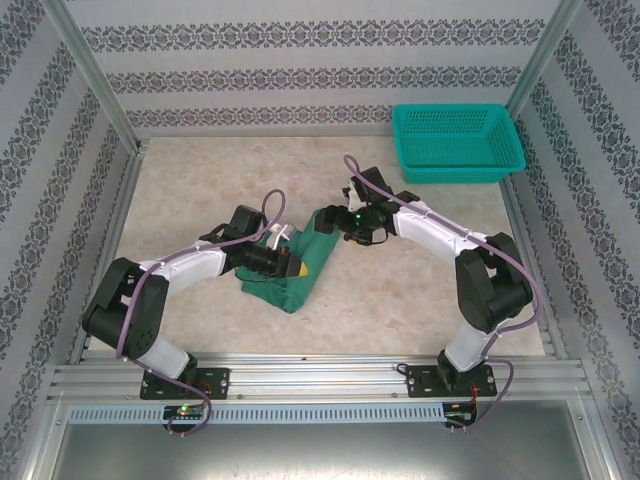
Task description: Roll up the long pants
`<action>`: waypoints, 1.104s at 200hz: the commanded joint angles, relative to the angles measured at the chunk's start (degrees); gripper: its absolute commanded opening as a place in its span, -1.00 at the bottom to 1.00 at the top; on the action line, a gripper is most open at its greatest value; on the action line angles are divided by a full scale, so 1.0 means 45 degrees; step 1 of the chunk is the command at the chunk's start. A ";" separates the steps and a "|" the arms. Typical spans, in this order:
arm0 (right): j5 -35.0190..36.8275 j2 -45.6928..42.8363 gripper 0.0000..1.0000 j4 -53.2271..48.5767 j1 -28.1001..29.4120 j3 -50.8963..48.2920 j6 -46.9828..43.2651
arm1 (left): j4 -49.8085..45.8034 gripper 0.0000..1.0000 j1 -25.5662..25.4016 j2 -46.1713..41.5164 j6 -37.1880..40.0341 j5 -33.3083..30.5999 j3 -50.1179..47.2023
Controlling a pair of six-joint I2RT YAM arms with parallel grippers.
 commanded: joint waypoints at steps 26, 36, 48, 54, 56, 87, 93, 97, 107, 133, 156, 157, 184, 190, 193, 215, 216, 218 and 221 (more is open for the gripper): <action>-0.0317 0.0838 0.85 -0.0328 0.0877 0.0980 0.0158 | -0.0444 -1.00 -0.0289 -0.0013 0.0868 -0.0249 -0.0382; -0.0263 0.1078 0.85 -0.0607 0.0981 0.1124 0.0141 | -0.0644 -1.00 -0.0283 0.0028 0.1026 -0.0259 -0.0299; -0.0140 0.1215 0.85 -0.0931 0.1071 0.1175 0.0062 | -0.0920 -1.00 -0.0276 0.0001 0.1215 -0.0361 -0.0218; -0.0113 0.1232 0.85 -0.0941 0.1094 0.1096 0.0061 | -0.0997 -1.00 -0.0284 -0.0040 0.1254 -0.0348 -0.0206; -0.0115 0.1235 0.85 -0.0955 0.1100 0.1059 0.0046 | -0.1002 -1.00 -0.0277 -0.0051 0.1272 -0.0335 -0.0207; 0.0198 0.1821 0.85 -0.1813 0.1219 0.1426 -0.0238 | -0.1065 -1.00 -0.0285 -0.0198 0.1366 -0.0327 -0.0176; 0.0265 0.1920 0.85 -0.1872 0.1282 0.1460 -0.0278 | -0.0974 -1.00 -0.0275 -0.0221 0.1320 -0.0303 -0.0221; 0.0275 0.1970 0.85 -0.1901 0.1308 0.1473 -0.0318 | -0.0930 -1.00 -0.0277 -0.0220 0.1308 -0.0289 -0.0242; 0.0348 0.2087 0.85 -0.2154 0.1366 0.1520 -0.0357 | -0.0935 -1.00 -0.0291 -0.0248 0.1278 -0.0303 -0.0254; 0.0592 0.2496 0.86 -0.1996 0.1440 0.1465 -0.0403 | -0.0906 -1.00 -0.0281 -0.0285 0.1343 -0.0301 -0.0338; 0.0740 0.3469 0.85 -0.1944 0.1380 0.1906 -0.0324 | -0.1057 -1.00 -0.0278 -0.0038 0.1502 -0.0320 -0.0266; 0.0752 0.3496 0.85 -0.1930 0.1375 0.1919 -0.0317 | -0.1059 -1.00 -0.0286 -0.0026 0.1507 -0.0325 -0.0256; 0.0657 0.3521 -0.20 -0.1288 0.0907 0.1391 0.0023 | -0.1215 -1.00 -0.0295 -0.0090 0.1661 -0.0453 -0.0091; 0.0647 0.3349 -0.86 -0.1154 0.0702 0.1078 0.0143 | -0.1252 -1.00 -0.0303 -0.0055 0.1715 -0.0496 0.0016; 0.0661 0.3246 -1.00 -0.1101 0.0612 0.0897 0.0191 | -0.1257 -1.00 -0.0322 -0.0020 0.1750 -0.0505 0.0050; 0.0902 0.1986 -1.00 -0.0730 0.0114 -0.0684 0.0266 | -0.1535 -1.00 -0.0317 0.0688 0.2080 -0.0663 0.0781; 0.0930 0.1953 -1.00 -0.0737 0.0097 -0.0763 0.0261 | -0.1552 -1.00 -0.0315 0.0727 0.2089 -0.0653 0.0824; 0.0996 0.1772 -1.00 -0.0713 0.0074 -0.0920 0.0262 | -0.1590 -1.00 -0.0324 0.0786 0.2110 -0.0645 0.0915; 0.1056 0.1553 -1.00 -0.0694 0.0045 -0.1166 0.0267 | -0.1648 -1.00 -0.0327 0.0952 0.2148 -0.0631 0.1051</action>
